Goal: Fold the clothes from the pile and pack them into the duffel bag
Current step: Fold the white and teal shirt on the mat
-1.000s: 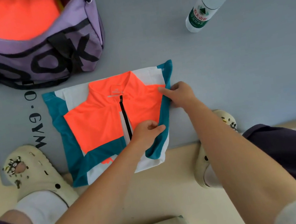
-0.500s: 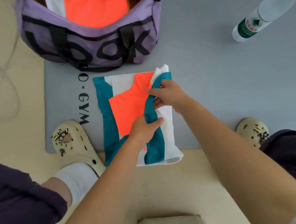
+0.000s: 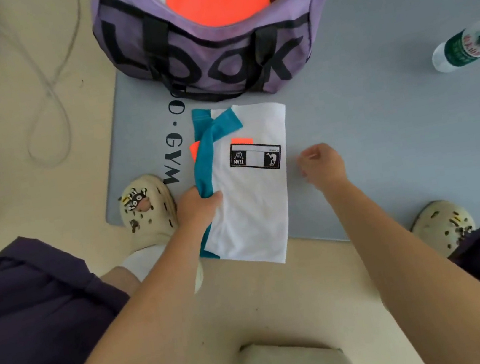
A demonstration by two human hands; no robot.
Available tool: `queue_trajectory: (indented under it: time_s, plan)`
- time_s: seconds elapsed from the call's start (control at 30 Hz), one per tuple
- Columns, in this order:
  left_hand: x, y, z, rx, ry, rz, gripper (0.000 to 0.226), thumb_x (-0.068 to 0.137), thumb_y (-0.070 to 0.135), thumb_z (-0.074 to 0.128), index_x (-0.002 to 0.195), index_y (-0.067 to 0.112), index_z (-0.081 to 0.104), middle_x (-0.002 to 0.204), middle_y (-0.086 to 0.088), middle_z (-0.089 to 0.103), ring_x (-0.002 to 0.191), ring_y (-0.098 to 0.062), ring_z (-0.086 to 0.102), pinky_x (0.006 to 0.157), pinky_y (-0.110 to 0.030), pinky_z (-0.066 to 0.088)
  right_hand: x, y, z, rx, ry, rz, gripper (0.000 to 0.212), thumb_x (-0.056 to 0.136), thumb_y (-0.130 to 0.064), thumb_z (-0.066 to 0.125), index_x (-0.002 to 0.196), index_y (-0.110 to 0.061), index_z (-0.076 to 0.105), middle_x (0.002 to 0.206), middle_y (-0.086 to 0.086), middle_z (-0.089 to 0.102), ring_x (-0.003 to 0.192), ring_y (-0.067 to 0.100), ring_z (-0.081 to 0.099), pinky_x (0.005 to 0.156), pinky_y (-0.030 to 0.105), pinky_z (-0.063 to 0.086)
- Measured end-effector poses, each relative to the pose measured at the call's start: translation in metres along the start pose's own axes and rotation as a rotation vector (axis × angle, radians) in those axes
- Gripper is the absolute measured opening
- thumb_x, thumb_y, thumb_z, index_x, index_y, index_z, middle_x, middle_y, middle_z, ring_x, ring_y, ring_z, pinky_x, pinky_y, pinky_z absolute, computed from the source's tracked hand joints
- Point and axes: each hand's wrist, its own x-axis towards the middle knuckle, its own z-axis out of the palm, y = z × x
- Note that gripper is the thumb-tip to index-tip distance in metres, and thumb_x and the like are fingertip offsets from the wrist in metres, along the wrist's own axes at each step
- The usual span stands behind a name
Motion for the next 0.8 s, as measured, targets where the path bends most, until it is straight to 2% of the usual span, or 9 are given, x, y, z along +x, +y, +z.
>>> queue_trajectory:
  time_s: [0.1,0.27,0.33,0.43,0.5,0.57,0.63,0.7,0.8]
  plan:
    - [-0.002,-0.004,0.003,0.005,0.041,0.018,0.022,0.088,0.036,0.064,0.074,0.024,0.052,0.075,0.002,0.059,0.068,-0.012,0.056,0.053,-0.025,0.037,-0.014,0.024,0.01,-0.043,-0.244,0.081,0.013,0.086,-0.026,0.07,0.08,-0.016,0.065,0.084,0.011,0.072,0.068,0.019,0.066,0.061,0.034,0.058]
    - [-0.004,-0.009,0.0,-0.061,0.052,0.015,0.022,0.088,0.033,0.066,0.075,0.027,0.049,0.077,0.004,0.058,0.07,-0.011,0.056,0.055,-0.025,0.038,-0.034,0.035,0.028,0.06,-0.406,0.136,0.013,0.086,-0.021,0.073,0.078,-0.012,0.069,0.055,-0.009,0.067,0.043,0.0,0.06,0.038,0.009,0.039]
    - [-0.003,-0.008,0.001,-0.03,0.054,0.012,0.022,0.087,0.033,0.068,0.075,0.027,0.049,0.078,0.005,0.058,0.074,-0.015,0.058,0.054,-0.025,0.038,-0.037,0.037,0.026,0.089,-0.416,0.141,0.013,0.084,-0.021,0.075,0.076,-0.013,0.069,0.059,-0.01,0.068,0.047,-0.001,0.06,0.045,0.008,0.041]
    - [0.0,0.003,-0.002,0.16,-0.086,-0.056,0.024,0.08,0.037,0.074,0.084,0.023,0.055,0.084,0.005,0.061,0.079,-0.019,0.061,0.059,-0.029,0.046,-0.036,0.04,0.016,0.229,-0.295,0.075,0.014,0.089,-0.025,0.069,0.086,-0.011,0.066,0.081,0.0,0.067,0.069,0.013,0.062,0.068,0.027,0.051]
    - [-0.004,0.018,-0.005,0.396,-0.281,-0.076,0.037,0.074,0.043,0.079,0.096,0.019,0.059,0.091,0.003,0.066,0.08,-0.021,0.067,0.066,-0.032,0.054,-0.03,0.04,0.005,0.235,-0.216,0.026,0.012,0.092,-0.03,0.063,0.086,-0.02,0.061,0.084,0.002,0.065,0.069,0.015,0.062,0.066,0.029,0.052]
    - [-0.008,0.04,-0.003,0.627,-0.334,-0.035,0.045,0.071,0.054,0.077,0.093,0.019,0.06,0.085,0.003,0.069,0.073,-0.018,0.069,0.064,-0.032,0.057,-0.017,0.04,-0.01,0.106,-0.195,-0.03,0.01,0.093,-0.032,0.06,0.088,-0.024,0.058,0.081,0.0,0.063,0.07,0.017,0.059,0.063,0.028,0.048]
    - [-0.012,0.067,0.005,0.806,-0.092,0.111,0.053,0.073,0.067,0.068,0.086,0.017,0.056,0.08,0.002,0.063,0.071,-0.02,0.06,0.058,-0.031,0.046,0.0,0.041,-0.028,-0.084,-0.236,-0.095,0.007,0.092,-0.029,0.061,0.094,-0.022,0.061,0.082,-0.003,0.06,0.075,0.017,0.056,0.067,0.027,0.041]
    - [-0.012,0.098,0.02,0.837,0.212,0.336,0.047,0.081,0.062,0.062,0.09,0.016,0.056,0.089,-0.005,0.061,0.078,-0.025,0.055,0.058,-0.032,0.037,0.017,0.039,-0.045,-0.173,-0.295,-0.14,0.013,0.091,-0.024,0.065,0.101,-0.017,0.064,0.09,-0.003,0.059,0.084,0.016,0.054,0.074,0.024,0.038]
    - [-0.008,0.146,0.057,0.878,0.232,0.808,0.031,0.09,0.035,0.058,0.114,0.015,0.055,0.117,-0.008,0.057,0.11,-0.03,0.051,0.084,-0.042,0.04,0.036,0.028,-0.067,-0.291,-0.373,-0.209,0.014,0.088,-0.024,0.068,0.101,-0.023,0.066,0.089,-0.007,0.056,0.088,0.015,0.053,0.077,0.022,0.036]
